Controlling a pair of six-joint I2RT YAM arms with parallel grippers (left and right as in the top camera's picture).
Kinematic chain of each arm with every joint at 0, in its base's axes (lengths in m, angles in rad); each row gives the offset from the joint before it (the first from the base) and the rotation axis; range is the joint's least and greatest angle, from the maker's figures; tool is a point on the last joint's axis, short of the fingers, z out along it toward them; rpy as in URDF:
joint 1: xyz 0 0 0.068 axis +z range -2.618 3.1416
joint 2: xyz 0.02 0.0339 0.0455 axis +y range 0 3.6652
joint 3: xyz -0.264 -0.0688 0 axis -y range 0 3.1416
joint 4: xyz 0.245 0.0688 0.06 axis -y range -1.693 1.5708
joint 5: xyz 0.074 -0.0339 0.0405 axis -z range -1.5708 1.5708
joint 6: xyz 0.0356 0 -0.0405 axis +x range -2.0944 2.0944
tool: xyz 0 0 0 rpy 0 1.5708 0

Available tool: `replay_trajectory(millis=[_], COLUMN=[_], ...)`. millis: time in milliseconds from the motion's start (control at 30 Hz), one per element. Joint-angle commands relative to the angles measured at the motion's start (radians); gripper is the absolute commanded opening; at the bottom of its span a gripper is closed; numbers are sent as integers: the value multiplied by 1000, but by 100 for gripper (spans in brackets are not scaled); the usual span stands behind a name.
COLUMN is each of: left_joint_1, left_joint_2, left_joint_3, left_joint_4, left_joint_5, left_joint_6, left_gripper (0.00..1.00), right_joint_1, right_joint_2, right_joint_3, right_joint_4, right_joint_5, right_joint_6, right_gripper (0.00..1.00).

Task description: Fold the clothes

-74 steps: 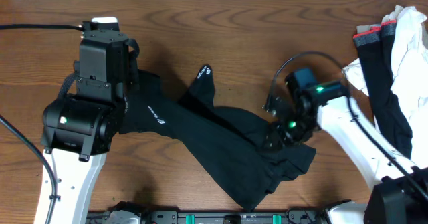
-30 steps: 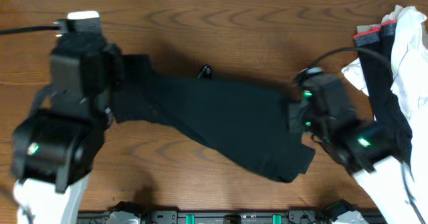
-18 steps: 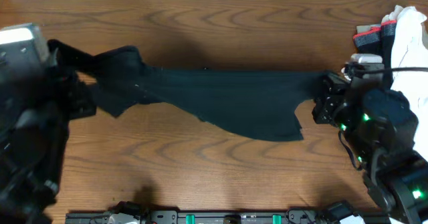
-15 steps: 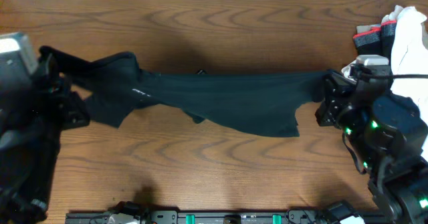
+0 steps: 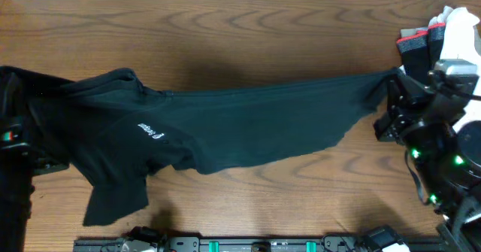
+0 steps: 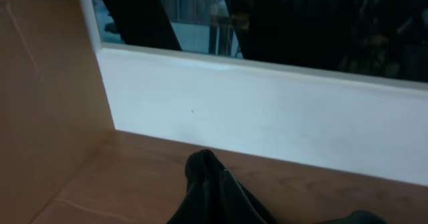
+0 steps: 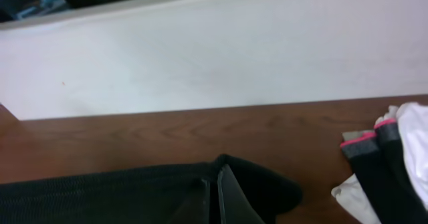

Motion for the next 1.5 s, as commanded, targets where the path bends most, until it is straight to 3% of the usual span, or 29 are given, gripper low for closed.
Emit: replay_trajectory(millis=[0,267,467,567,833,1133,1467], left_joint_1=[6,6,6,6,6,6,6], left_joint_2=[-3,-3,17,58,268,552,560], left_joint_3=[60,220,227,222,193,194,243], left_joint_4=[-11,-25,-111,-185,-195,-163,-13], left_joint_5=[-43,-91,-55,-55,-58,-58,-58], left_joint_6=[11,59,35,21,27,46,167], left_gripper=[6,6,6,6,6,6,6], right_joint_1=[-11,-11,-10,-10,-10,-21,-113], right_joint_2=[-6,-6,-6,1,134,394,396], right_joint_3=[77,215,225,225,216,214,216], right_joint_4=[-16,-152,-228,-275,-329,-223,0], right_joint_5=[44,50,3,14,21,41,73], right_joint_6=[-32,-46,-45,-41,-19,-20,-110], right_gripper=[1,1,1,1,1,1,1])
